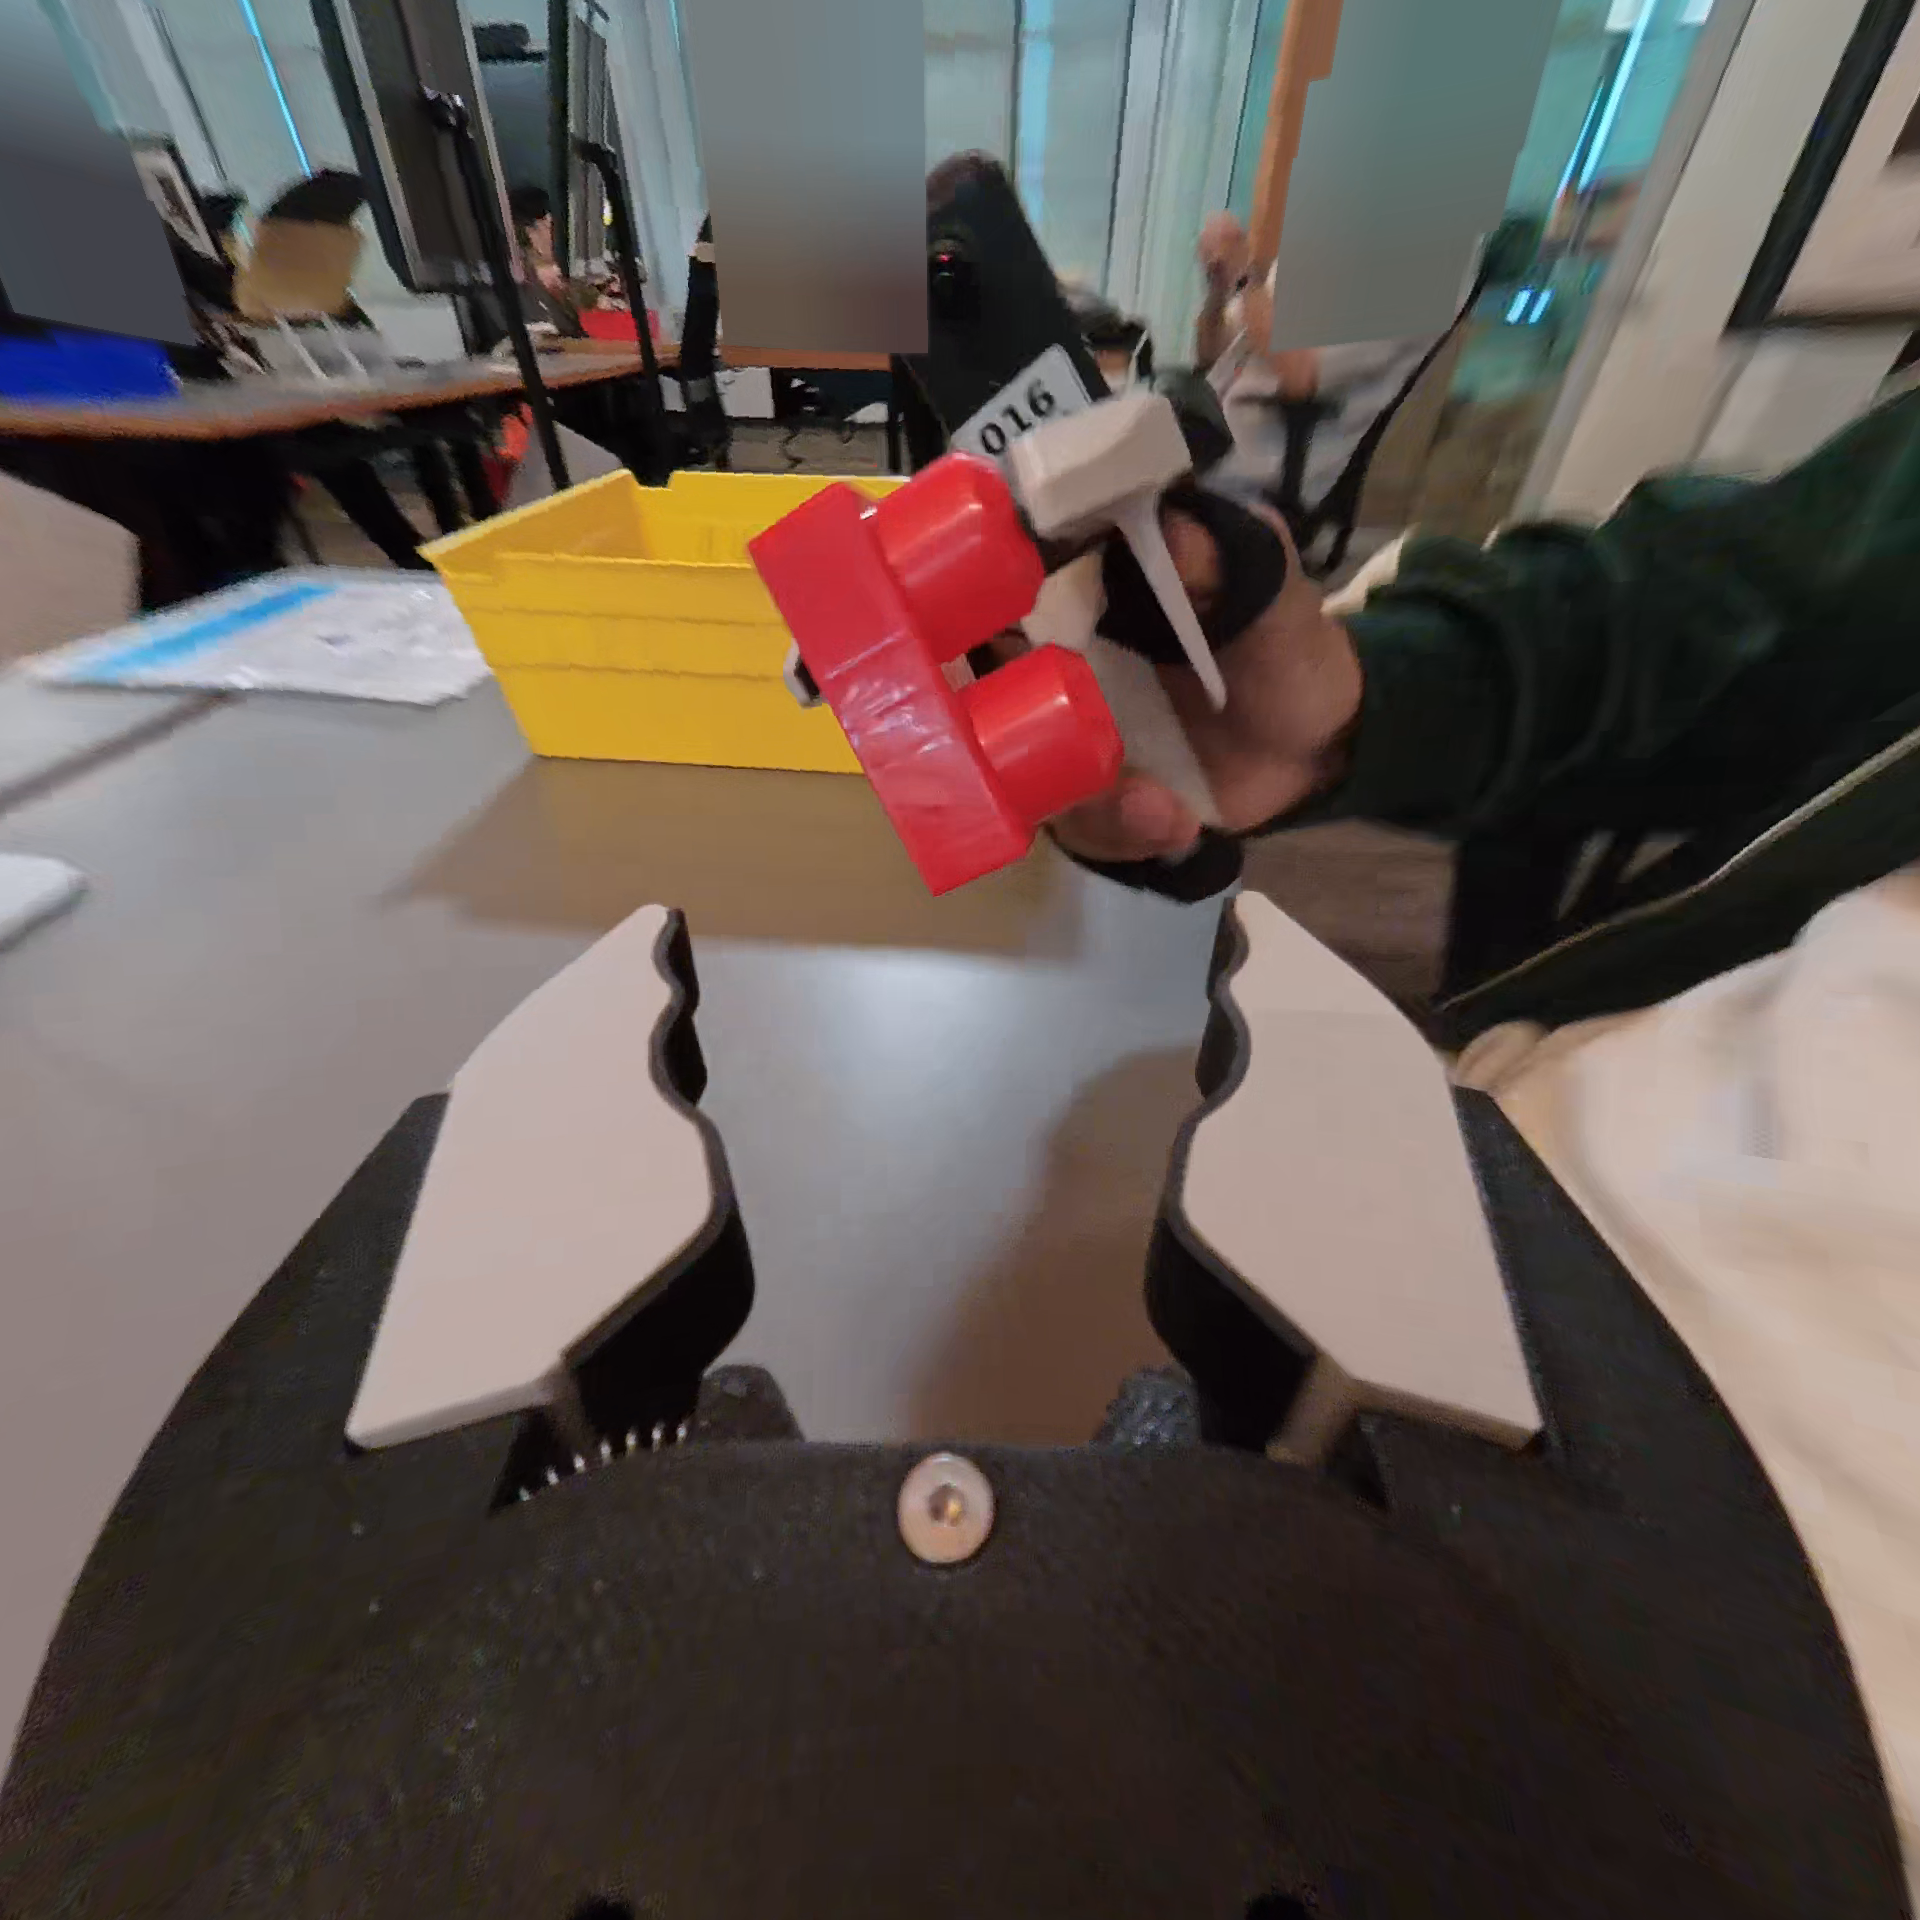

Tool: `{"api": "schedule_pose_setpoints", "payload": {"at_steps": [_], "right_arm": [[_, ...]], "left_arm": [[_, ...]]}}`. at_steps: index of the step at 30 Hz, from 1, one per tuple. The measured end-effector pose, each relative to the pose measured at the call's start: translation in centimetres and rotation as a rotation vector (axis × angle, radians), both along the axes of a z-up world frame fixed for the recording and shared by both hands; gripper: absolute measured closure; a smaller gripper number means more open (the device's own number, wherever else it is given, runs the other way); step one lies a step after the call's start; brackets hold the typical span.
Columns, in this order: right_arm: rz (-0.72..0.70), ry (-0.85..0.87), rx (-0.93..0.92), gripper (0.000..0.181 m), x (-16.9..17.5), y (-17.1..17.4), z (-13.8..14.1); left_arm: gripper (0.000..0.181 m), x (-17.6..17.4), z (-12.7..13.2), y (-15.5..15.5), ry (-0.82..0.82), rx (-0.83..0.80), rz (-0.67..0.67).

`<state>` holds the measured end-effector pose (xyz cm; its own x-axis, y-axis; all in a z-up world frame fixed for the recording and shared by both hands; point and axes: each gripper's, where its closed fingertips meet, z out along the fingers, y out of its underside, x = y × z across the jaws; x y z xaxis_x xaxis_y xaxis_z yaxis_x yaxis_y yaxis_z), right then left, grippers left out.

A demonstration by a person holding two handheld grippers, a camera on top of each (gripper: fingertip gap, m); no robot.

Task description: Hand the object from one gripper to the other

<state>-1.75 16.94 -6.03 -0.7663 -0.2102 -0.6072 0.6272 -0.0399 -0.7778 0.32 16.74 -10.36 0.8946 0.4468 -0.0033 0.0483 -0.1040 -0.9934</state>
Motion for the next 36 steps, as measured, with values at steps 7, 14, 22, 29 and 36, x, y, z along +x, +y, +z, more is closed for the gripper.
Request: {"api": "schedule_pose_setpoints", "payload": {"at_steps": [7, 14, 22, 29, 36], "right_arm": [[0.276, -0.317, 0.072, 0.135, 2.2, -1.1, -2.2], [0.419, -0.427, 0.114, 0.135, 4.2, -1.6, -3.1], [0.375, -0.395, 0.109, 0.129, 3.9, -1.9, -3.5], [0.139, -0.213, 0.165, 0.097, 1.4, -2.3, -4.6], [-0.064, -0.078, 0.187, 0.1, -1.4, -1.5, -4.5]], "left_arm": [[0.076, 0.9, -0.3, 0.2, 0.319, -0.266, 0.007], [0.094, 1.9, -0.8, 0.6, 0.339, -0.291, -0.059], [0.108, 2.2, -1.3, 0.9, 0.299, -0.318, -0.067], [0.107, -0.1, -1.6, -0.6, 0.319, -0.441, 0.123], [0.108, -2.7, -1.8, -3.5, 0.29, -0.555, 0.351]]}}
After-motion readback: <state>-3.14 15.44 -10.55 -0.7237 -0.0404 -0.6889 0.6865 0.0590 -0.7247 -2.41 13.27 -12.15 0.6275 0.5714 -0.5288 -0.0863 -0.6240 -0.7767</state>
